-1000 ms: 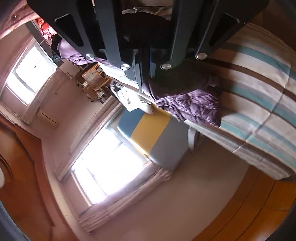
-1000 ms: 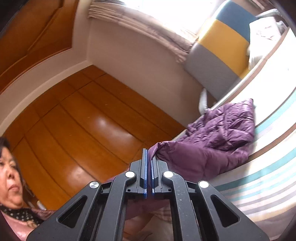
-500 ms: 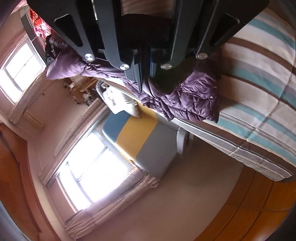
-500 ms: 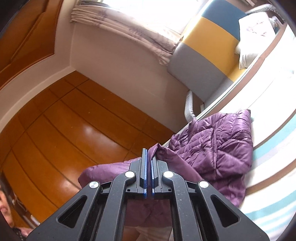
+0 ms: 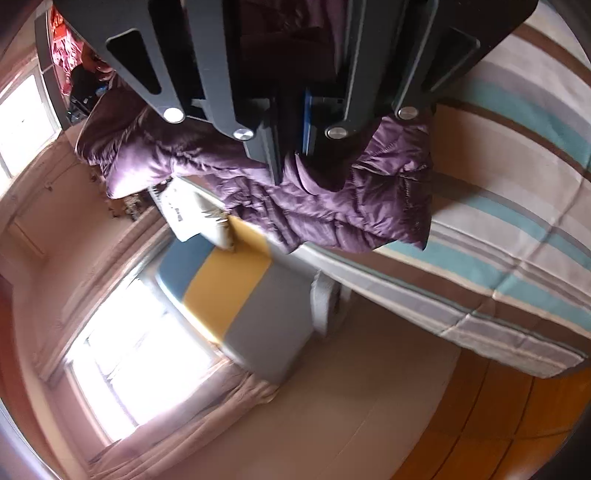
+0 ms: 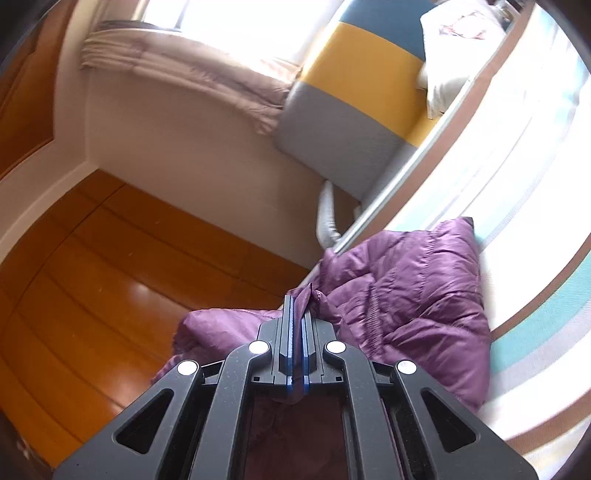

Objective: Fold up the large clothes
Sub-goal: 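Lift the hem with both tools and fold it over toward the collar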

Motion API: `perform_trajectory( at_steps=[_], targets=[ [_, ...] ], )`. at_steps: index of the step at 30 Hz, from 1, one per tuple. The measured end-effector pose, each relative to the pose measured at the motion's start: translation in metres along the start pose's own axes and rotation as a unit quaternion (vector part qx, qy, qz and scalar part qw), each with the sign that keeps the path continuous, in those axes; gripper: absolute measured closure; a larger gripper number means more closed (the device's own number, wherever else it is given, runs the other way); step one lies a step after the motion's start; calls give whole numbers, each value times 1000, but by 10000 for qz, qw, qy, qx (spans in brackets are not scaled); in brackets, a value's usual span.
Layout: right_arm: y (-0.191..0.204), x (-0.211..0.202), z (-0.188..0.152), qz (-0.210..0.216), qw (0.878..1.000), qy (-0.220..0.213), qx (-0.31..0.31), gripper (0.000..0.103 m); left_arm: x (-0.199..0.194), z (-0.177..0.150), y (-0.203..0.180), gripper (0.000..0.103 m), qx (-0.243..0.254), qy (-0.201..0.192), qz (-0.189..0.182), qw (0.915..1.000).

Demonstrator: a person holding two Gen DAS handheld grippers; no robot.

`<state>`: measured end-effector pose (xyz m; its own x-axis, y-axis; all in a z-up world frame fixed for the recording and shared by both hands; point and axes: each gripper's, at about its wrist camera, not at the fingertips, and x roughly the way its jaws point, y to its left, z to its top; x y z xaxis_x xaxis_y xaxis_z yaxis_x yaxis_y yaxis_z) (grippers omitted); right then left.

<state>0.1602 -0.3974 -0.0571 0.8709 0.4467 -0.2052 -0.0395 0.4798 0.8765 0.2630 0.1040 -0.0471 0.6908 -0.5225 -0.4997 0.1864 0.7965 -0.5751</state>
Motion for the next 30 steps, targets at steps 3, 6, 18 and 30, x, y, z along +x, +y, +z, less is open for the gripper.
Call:
perform_trajectory(
  at_steps=[3, 6, 18, 30],
  targets=[
    [-10, 10, 1, -200, 9998, -29, 42, 100, 21, 1, 3, 89, -41, 89, 127, 9999],
    [-19, 16, 2, -328, 9992, -75, 198, 100, 31, 1, 2, 86, 47, 135, 238, 9996],
    [-12, -10, 1, -462, 9980, -426, -30, 28, 4, 7, 6, 10, -73, -644, 454, 9969],
    [-15, -36, -49, -1913, 9762, 411, -931, 10, -7, -50, 31, 7, 47, -51, 634, 9980]
  ],
)
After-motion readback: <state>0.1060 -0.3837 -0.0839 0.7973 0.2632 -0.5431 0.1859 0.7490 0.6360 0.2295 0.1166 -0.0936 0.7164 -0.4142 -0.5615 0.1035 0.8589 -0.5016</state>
